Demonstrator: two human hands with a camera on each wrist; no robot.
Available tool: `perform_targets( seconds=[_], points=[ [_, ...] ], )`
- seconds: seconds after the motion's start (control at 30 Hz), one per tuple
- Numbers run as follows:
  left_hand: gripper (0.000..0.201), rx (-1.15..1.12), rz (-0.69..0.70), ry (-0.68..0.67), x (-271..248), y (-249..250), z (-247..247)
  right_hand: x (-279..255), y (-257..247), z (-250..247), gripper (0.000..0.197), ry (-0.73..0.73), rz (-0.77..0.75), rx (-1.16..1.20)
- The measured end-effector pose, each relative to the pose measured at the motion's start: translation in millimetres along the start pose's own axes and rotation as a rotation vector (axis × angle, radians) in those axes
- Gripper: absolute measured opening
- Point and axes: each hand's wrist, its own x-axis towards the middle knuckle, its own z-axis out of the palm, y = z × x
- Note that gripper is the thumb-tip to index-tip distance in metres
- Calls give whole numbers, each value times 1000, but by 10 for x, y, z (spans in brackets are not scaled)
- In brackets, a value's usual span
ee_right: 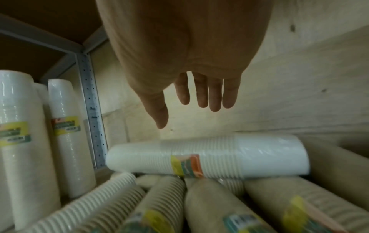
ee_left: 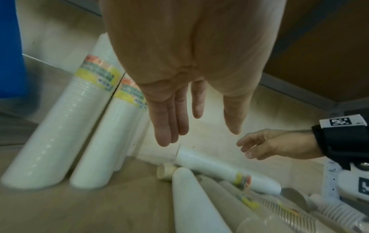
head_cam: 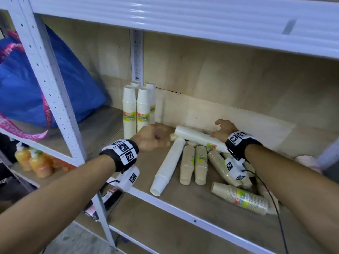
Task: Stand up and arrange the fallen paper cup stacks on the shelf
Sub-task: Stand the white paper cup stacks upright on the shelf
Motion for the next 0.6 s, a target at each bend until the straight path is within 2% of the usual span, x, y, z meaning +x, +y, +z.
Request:
perform_targets(
  seconds=[0.13, 0.23, 0.37, 0.43, 0.6],
  points=[
    [72, 55, -118, -88, -97, -173, 261, -76, 270, 131, 74, -46, -19, -133],
    [85, 106, -178, -157, -173, -247, 418, -121, 415, 200, 71, -72, -53, -159],
    [83, 77, -196, -228, -273, -345, 600, -153, 562, 268, 74, -43, -76, -153],
    [82, 74, -201, -248, -311, -397, 674, -157, 606, 289, 69, -37, -66, -170],
    [97, 126, -204, -241, -326, -456, 799, -140, 668, 313, 58, -16, -61, -197]
  ],
)
